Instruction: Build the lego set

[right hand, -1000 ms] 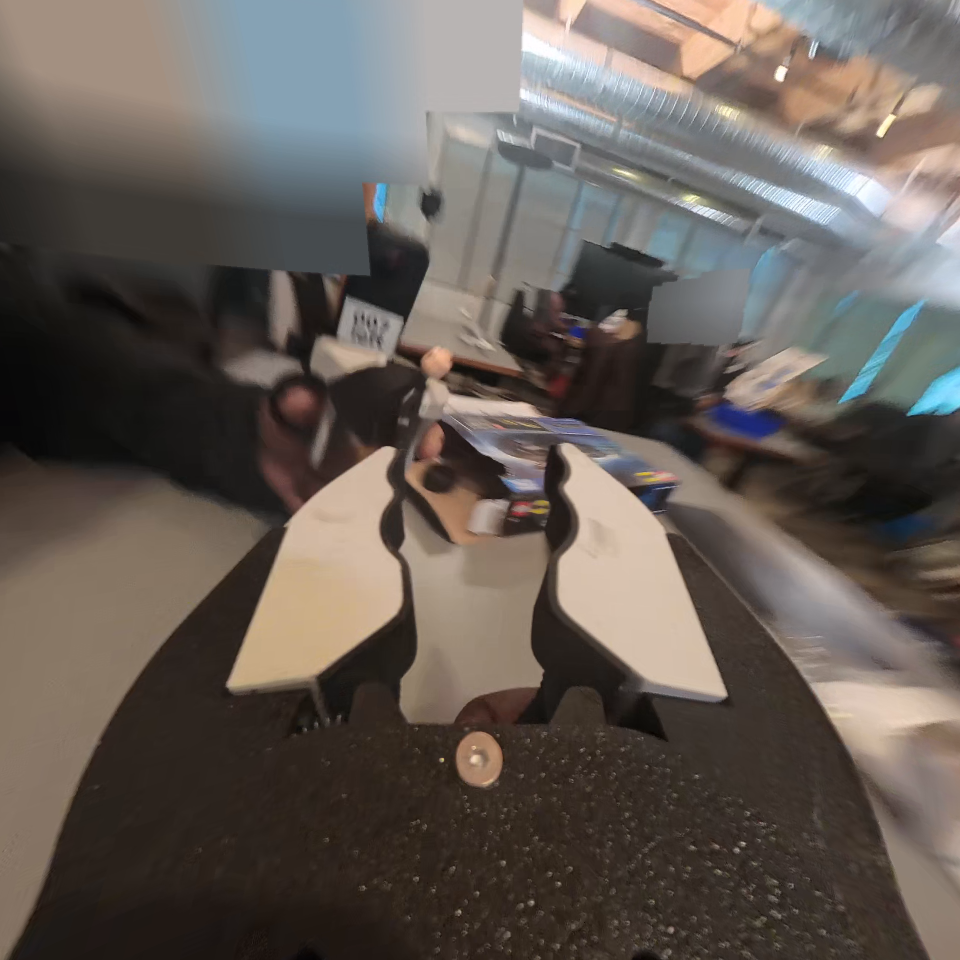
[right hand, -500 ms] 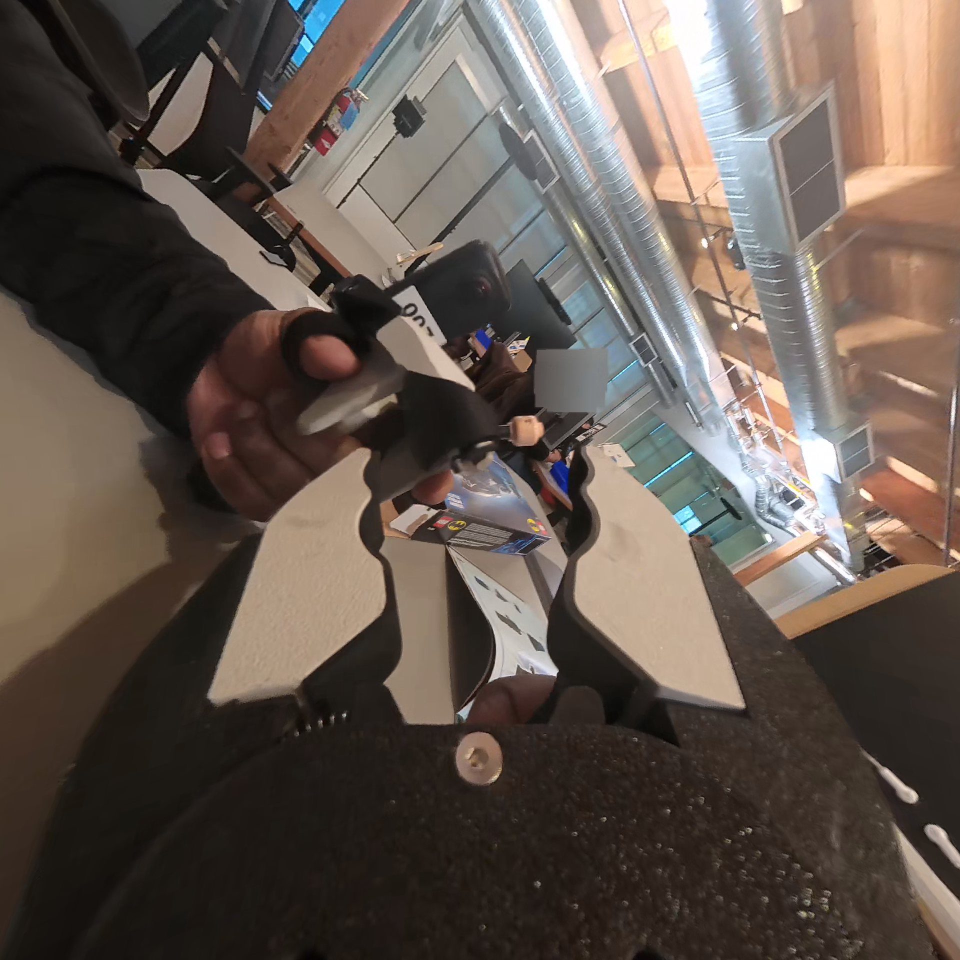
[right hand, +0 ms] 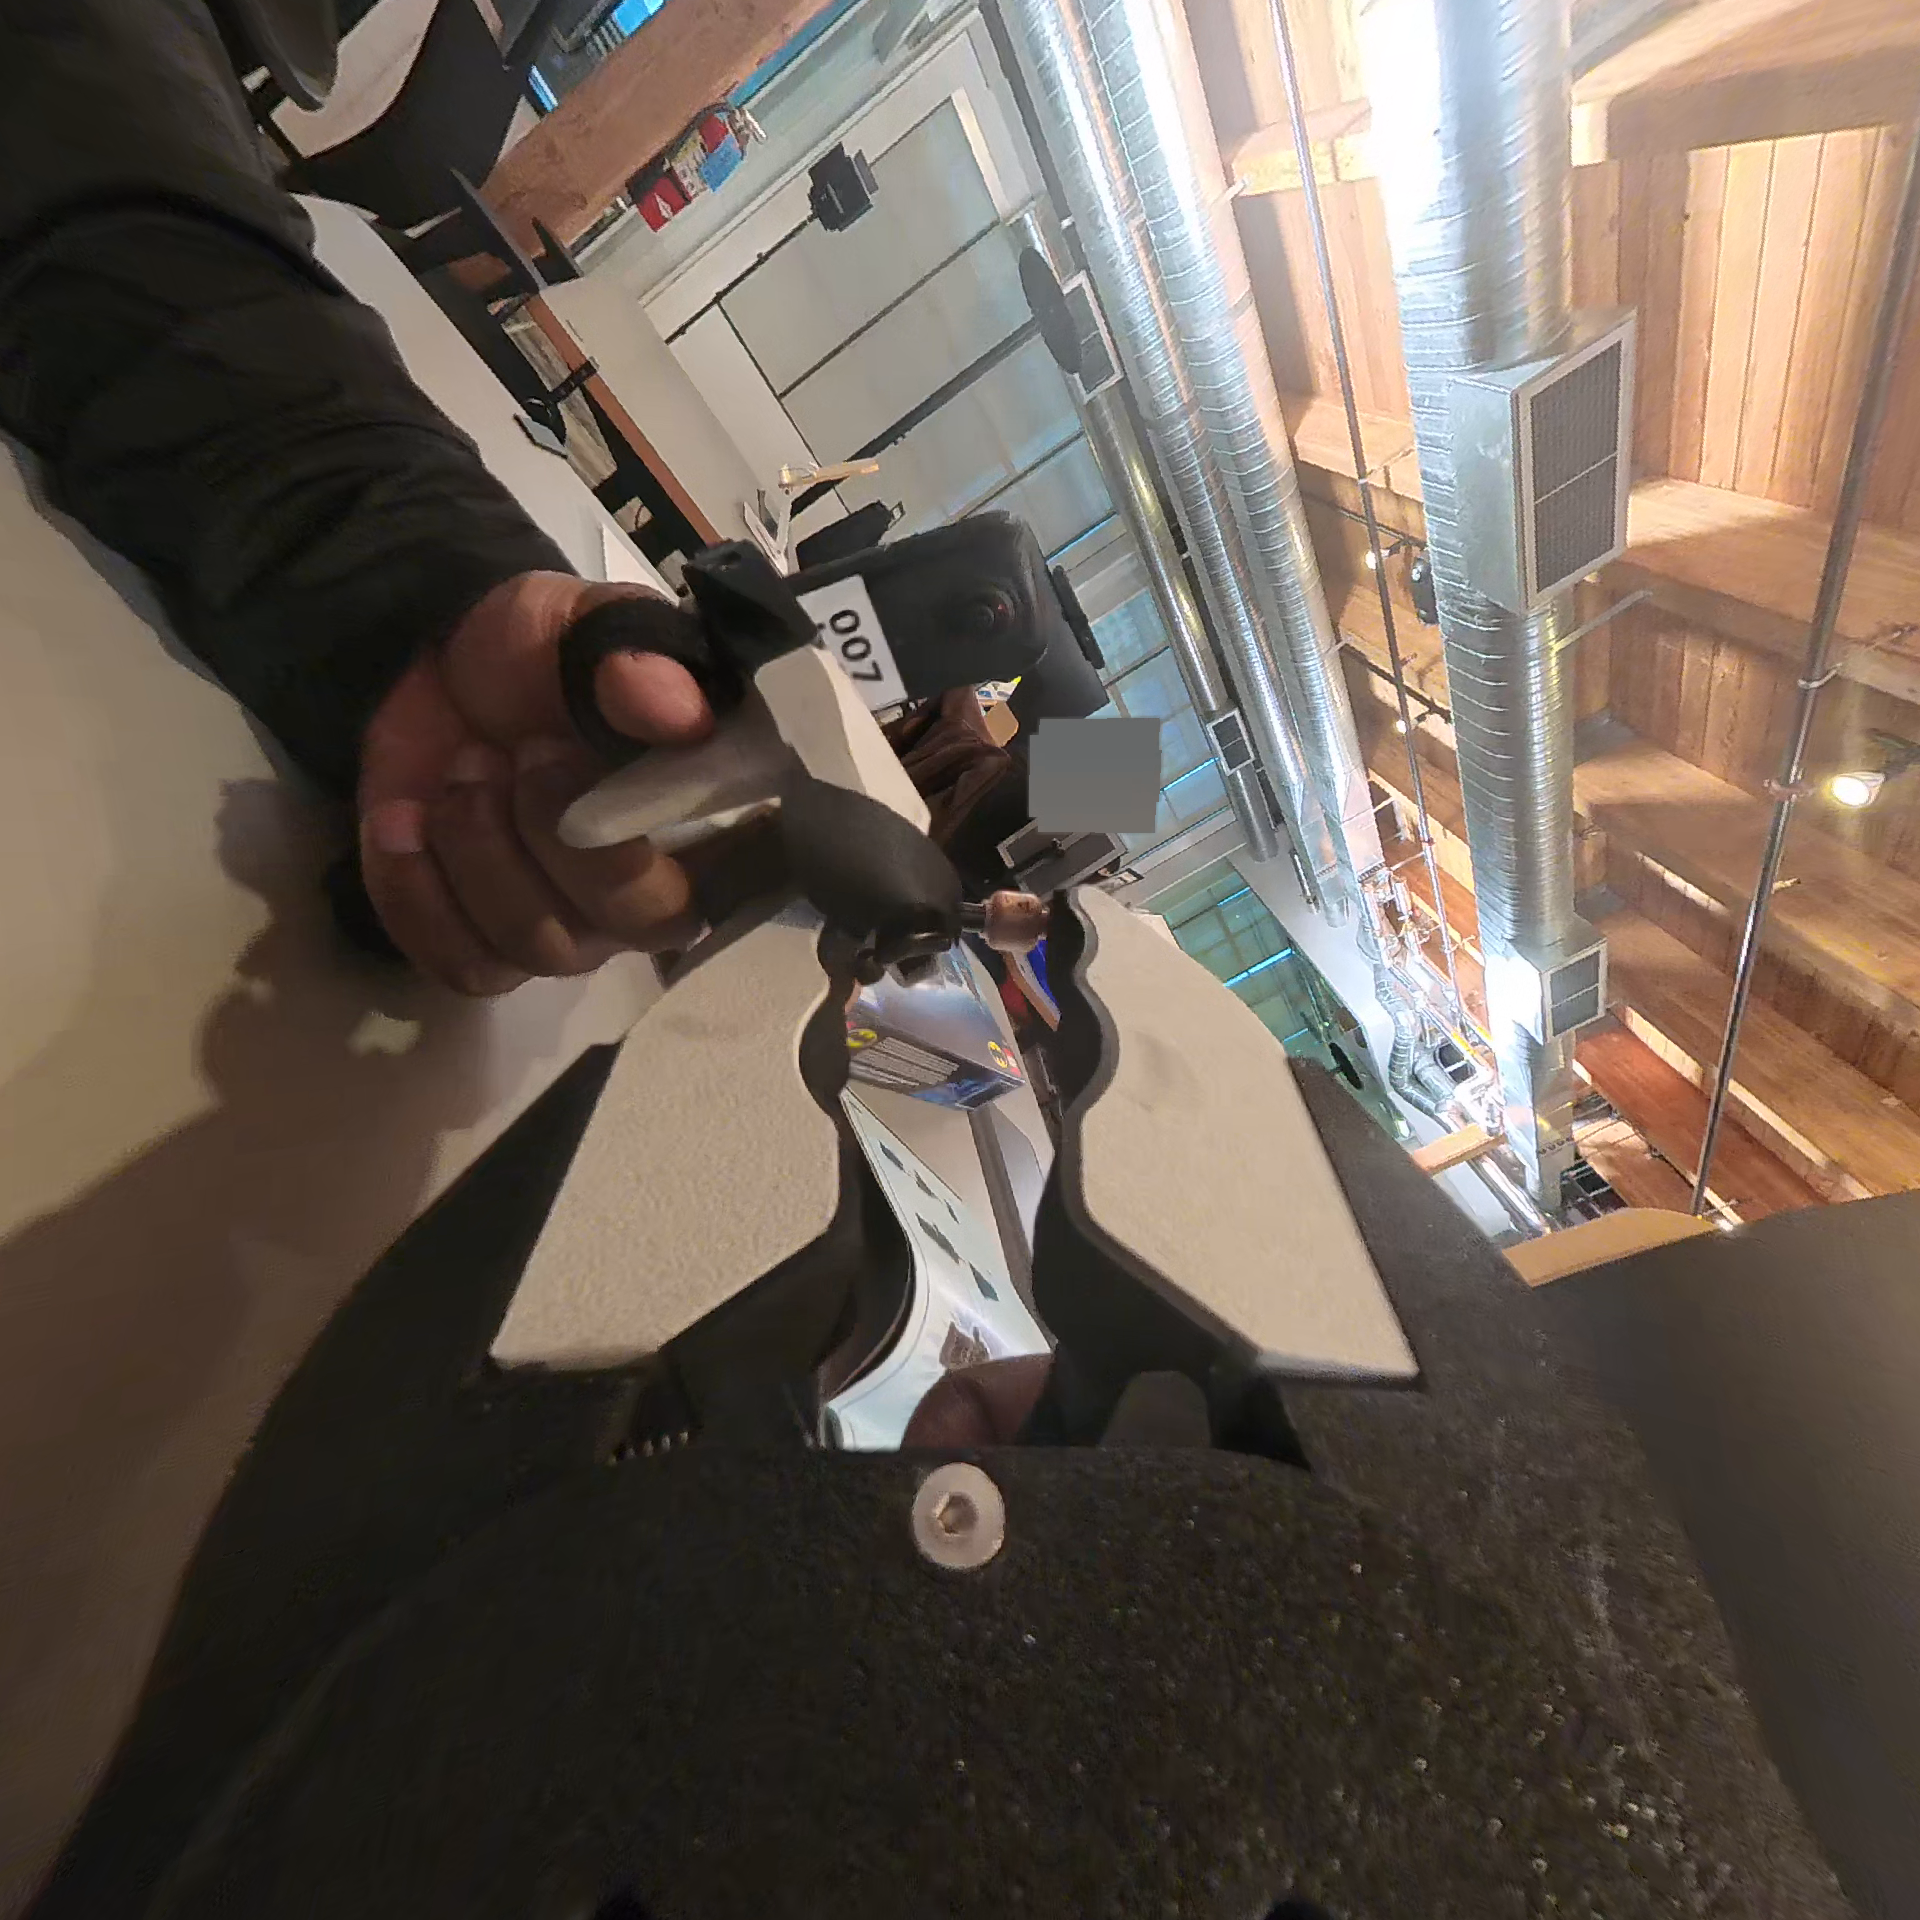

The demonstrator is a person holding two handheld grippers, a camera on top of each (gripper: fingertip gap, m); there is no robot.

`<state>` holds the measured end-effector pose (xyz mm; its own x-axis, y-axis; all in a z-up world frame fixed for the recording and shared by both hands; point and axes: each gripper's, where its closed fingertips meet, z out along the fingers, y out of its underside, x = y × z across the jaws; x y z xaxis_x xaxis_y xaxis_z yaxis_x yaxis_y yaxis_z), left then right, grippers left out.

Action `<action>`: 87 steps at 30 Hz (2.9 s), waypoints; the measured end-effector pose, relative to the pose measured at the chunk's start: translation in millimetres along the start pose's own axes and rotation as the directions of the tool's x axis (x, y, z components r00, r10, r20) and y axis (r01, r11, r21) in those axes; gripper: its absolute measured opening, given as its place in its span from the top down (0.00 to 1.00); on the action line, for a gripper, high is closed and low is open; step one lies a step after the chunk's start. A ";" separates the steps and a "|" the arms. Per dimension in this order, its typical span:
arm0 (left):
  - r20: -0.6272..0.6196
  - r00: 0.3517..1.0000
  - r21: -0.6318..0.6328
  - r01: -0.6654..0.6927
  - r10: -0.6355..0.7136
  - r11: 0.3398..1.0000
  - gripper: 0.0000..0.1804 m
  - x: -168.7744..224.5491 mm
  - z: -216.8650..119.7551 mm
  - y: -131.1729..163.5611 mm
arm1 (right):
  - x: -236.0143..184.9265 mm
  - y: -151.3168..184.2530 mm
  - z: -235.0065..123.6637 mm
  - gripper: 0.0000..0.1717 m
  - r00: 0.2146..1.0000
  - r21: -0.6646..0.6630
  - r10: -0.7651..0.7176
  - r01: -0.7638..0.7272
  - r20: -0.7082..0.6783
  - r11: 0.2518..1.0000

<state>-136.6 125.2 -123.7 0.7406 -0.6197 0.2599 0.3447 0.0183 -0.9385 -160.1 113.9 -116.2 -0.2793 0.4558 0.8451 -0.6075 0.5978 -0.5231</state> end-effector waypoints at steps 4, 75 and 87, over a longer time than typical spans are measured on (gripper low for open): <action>0.027 0.999 -0.024 -0.026 0.026 0.999 0.94 -2.8 -0.1 1.9 | -0.3 3.1 0.0 0.80 1.000 -0.018 -0.024 0.024 0.001 1.000; 0.046 0.996 -0.084 0.084 -0.080 0.993 0.92 -8.7 1.6 9.8 | -4.1 16.1 1.4 0.79 0.996 -0.082 0.078 -0.075 0.032 0.994; 0.152 0.974 -0.148 -0.144 0.166 0.979 0.92 -14.6 -1.0 6.1 | -0.9 19.5 1.7 0.83 0.997 -0.099 0.078 -0.077 0.004 0.992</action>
<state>-145.9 133.5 -133.5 0.8666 -0.4812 0.1318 0.1455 -0.0090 -0.9893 -173.0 124.1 -127.0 -0.3284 0.4982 0.8024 -0.5073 0.6236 -0.5948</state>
